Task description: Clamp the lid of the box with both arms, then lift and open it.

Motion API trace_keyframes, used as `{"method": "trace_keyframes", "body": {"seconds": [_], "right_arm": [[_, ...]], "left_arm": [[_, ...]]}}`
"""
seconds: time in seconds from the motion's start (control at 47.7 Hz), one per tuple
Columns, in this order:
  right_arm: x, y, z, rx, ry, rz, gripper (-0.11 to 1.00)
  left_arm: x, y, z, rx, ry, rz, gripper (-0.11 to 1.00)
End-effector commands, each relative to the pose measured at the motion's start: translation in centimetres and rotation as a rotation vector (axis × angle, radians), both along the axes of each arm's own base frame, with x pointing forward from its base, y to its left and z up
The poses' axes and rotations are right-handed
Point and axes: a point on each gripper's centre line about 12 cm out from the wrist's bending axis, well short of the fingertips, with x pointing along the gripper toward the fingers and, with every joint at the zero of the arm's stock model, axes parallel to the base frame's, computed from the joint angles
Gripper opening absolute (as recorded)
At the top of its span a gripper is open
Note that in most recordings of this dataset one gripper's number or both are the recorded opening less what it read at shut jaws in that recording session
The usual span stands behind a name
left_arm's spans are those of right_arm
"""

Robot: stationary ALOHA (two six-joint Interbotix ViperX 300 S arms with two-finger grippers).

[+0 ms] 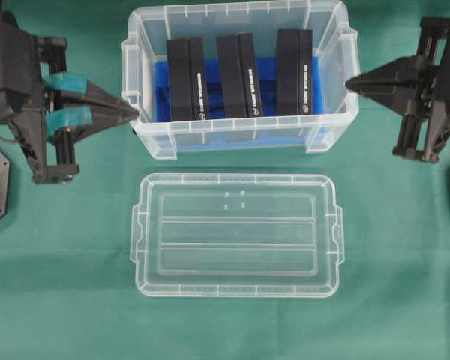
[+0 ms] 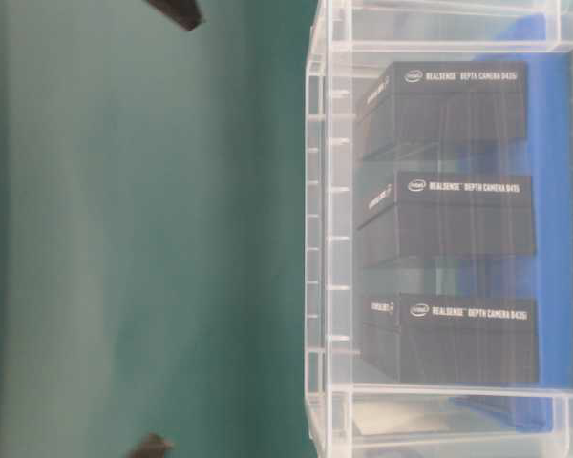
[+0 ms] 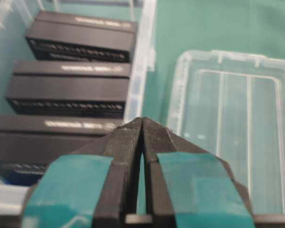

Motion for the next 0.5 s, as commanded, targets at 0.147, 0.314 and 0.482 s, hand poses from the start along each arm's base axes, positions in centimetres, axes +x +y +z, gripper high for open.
{"method": "trace_keyframes", "body": {"seconds": [0.147,0.314,0.482], "right_arm": [[-0.2,0.7,-1.4,0.048,-0.039,0.04,0.0],[-0.2,0.8,-1.9,0.065,-0.047,0.045,0.0],[-0.2,0.9,-1.8,0.066,-0.056,0.053,0.0]], "left_arm": [[-0.4,-0.4,-2.1,-0.029,-0.035,-0.026,0.01],[-0.4,-0.3,-1.9,-0.027,-0.048,-0.026,0.01],[-0.4,-0.3,-1.8,-0.029,-0.055,-0.028,0.01]]}}
